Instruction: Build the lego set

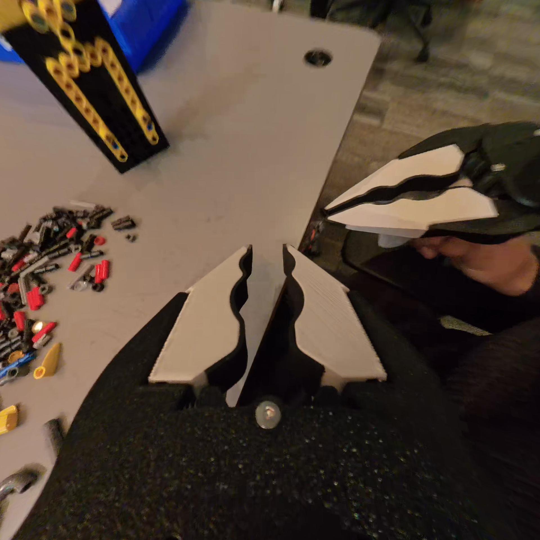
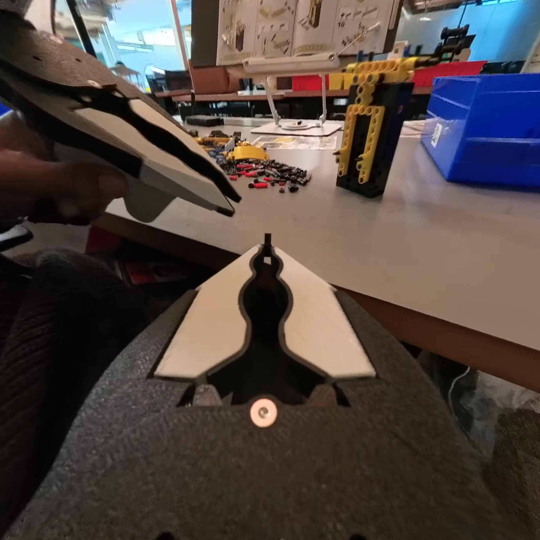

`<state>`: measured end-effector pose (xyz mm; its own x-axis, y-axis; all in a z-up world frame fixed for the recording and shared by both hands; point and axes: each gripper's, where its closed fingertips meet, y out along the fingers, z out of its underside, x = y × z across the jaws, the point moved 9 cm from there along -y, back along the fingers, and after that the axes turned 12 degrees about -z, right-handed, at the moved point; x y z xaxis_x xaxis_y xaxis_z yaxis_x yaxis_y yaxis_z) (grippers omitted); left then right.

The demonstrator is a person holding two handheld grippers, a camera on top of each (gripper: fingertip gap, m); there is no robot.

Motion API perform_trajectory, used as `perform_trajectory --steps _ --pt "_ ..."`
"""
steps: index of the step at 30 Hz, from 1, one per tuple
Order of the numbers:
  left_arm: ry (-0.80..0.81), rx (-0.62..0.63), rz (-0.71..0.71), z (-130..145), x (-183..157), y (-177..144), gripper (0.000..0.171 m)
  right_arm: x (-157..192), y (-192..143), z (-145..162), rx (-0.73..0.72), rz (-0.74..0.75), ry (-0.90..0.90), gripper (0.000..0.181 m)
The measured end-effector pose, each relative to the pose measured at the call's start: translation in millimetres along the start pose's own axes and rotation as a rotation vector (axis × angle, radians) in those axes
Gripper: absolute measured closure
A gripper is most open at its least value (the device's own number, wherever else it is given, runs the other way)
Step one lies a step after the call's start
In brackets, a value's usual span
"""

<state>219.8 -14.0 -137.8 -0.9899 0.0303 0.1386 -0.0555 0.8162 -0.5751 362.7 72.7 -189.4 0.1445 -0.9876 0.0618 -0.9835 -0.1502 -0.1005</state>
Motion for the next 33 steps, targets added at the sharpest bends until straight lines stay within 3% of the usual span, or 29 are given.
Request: perform_trajectory --steps 4,10,14,20,27,33 --pt "-0.053 -0.09 0.163 -6.7 -9.2 -14.8 0.151 -1.3 -9.3 -5.4 -0.085 -0.081 0.001 0.177" --pt "-0.423 -0.044 0.584 5.4 -21.9 -7.6 0.149 23.5 -8.8 -10.6 -0.044 -0.115 -0.241 0.178" --pt "-0.543 -0.037 0.646 12.8 -21.6 -9.7 0.166 41.6 -13.1 -14.1 -0.064 -0.117 -0.397 0.178" --pt "-0.692 -0.046 0.76 17.8 -28.1 -18.3 0.169 54.0 -29.7 -15.7 -0.163 -0.138 -0.432 0.174" --pt "-0.954 -0.034 1.034 30.2 -62.3 -23.1 0.169 71.2 -60.2 -15.9 -0.232 -0.182 -0.442 0.164" --pt "-0.99 -0.04 1.053 33.8 -89.5 -34.5 0.169 83.9 -80.9 -15.7 -0.241 -0.191 -0.451 0.174"
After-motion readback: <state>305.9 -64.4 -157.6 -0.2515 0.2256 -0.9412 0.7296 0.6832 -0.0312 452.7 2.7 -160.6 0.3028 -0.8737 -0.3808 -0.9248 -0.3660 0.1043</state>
